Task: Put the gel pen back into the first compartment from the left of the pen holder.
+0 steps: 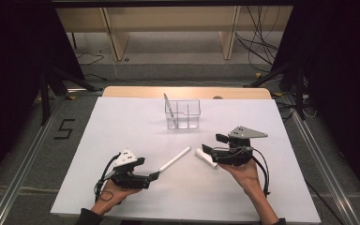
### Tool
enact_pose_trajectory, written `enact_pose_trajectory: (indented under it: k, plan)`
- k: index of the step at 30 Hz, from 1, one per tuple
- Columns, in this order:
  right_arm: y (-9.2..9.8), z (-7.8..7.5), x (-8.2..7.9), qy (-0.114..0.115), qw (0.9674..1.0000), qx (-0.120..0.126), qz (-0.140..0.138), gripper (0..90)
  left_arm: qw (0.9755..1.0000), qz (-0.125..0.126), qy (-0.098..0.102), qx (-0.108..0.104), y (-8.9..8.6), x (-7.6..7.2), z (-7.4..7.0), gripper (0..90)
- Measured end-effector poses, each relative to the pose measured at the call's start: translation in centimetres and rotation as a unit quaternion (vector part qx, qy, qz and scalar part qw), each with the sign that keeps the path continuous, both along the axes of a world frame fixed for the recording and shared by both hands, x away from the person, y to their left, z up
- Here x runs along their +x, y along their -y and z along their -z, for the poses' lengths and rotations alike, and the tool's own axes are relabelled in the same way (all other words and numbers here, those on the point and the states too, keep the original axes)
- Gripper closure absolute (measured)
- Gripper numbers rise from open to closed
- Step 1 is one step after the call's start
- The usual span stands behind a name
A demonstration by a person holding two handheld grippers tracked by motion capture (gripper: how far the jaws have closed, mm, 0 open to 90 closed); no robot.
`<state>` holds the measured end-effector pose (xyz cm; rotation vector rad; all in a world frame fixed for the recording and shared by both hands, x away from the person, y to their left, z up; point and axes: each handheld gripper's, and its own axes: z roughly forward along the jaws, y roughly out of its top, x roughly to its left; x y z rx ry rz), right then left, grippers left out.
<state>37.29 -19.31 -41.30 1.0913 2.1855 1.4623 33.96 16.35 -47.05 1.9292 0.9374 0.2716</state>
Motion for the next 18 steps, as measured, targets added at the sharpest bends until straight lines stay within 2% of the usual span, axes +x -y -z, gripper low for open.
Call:
enact_pose_trajectory:
  k: [4,10,18]
  plan:
    - [0.6,0.6,-1.0,0.000,1.0000,0.000,0.000,27.8,1.0000,-0.004,-0.006,0.006,0.1,0.2,-0.1,16.5]
    - [1.7,1.3,-2.3,0.001,0.9999,0.013,0.001,27.0,0.9997,-0.006,-0.015,0.019,0.5,0.6,-0.3,16.5]
    - [2.9,2.0,-3.7,-0.002,0.9999,0.014,0.009,26.6,0.9988,-0.006,-0.032,0.038,1.1,1.2,-0.6,16.5]
